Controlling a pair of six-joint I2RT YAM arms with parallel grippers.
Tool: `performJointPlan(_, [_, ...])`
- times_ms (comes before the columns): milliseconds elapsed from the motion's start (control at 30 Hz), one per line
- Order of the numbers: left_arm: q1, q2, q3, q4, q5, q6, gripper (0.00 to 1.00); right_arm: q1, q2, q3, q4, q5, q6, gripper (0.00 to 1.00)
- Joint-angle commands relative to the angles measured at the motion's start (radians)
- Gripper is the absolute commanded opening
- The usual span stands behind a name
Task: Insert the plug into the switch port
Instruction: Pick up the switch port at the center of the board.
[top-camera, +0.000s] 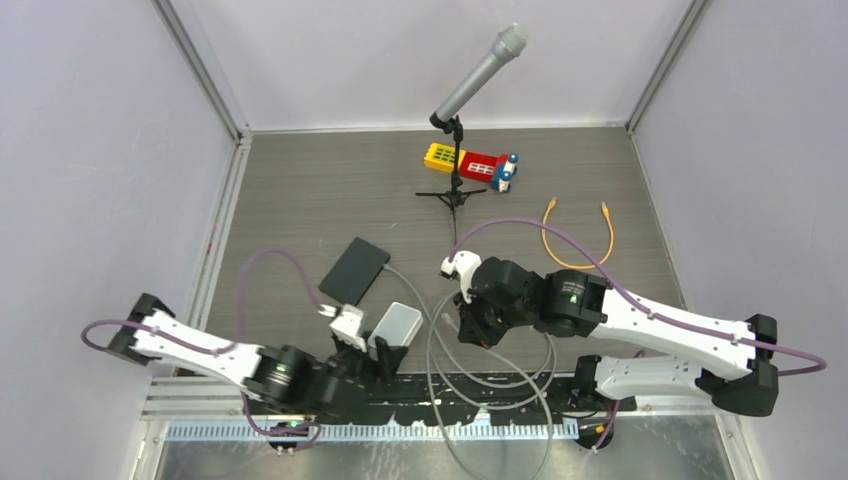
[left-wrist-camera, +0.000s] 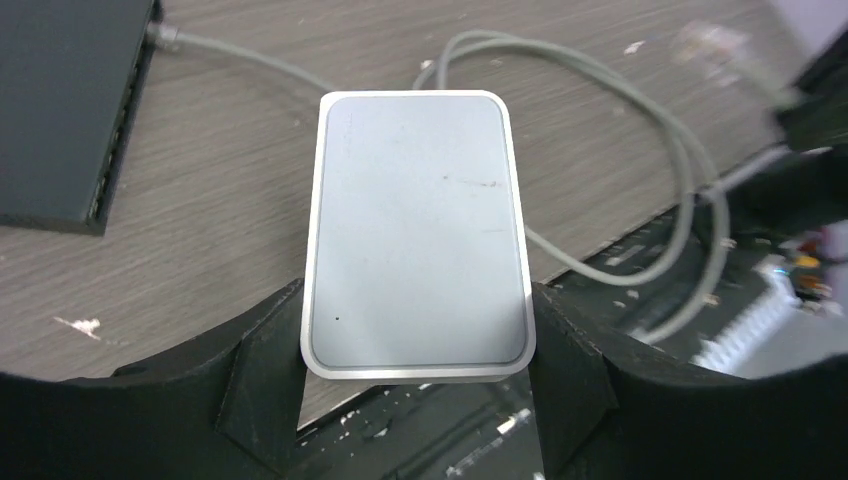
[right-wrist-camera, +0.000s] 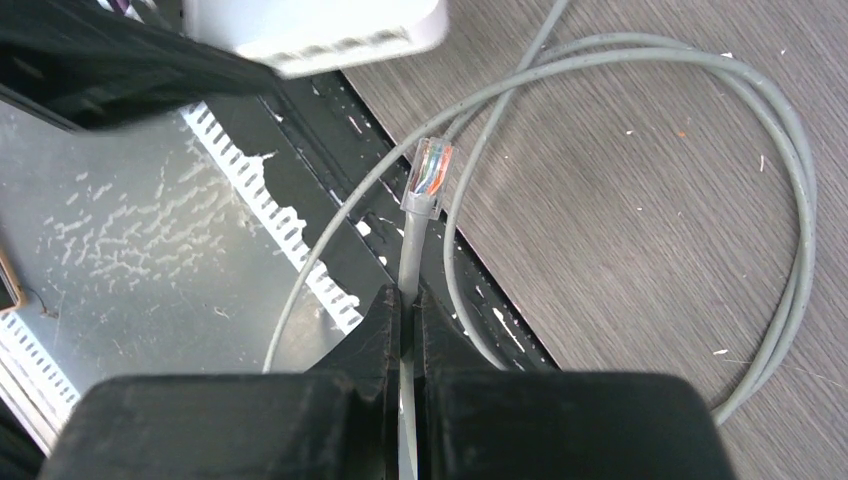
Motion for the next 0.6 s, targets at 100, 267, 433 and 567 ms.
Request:
performJointPlan(100, [0.005,-0.357,0.188,-0.402,0.138,0.151,0.00,0.001,0.032,0.083,-0.038,-0.066,-0.065,0.00])
performJointPlan(267, [0.004,-0.102,0.356,-0.531,0.111,0.118,0.00,0.001,0.073,0.128,-0.065,-0.090,-0.077,0.00])
performJointPlan(433, [0.129,-0.009,0.372,-0.317,0.259,0.329,0.00,0.001,0.049,0.106,-0.076,-0.056,-0.059,0.01])
performJointPlan(567, [0.491,-0.046,0.256,-0.064,0.627,0.495,0.00,0.001,0.011,0.074,-0.083,-0.021,-0.047,0.01])
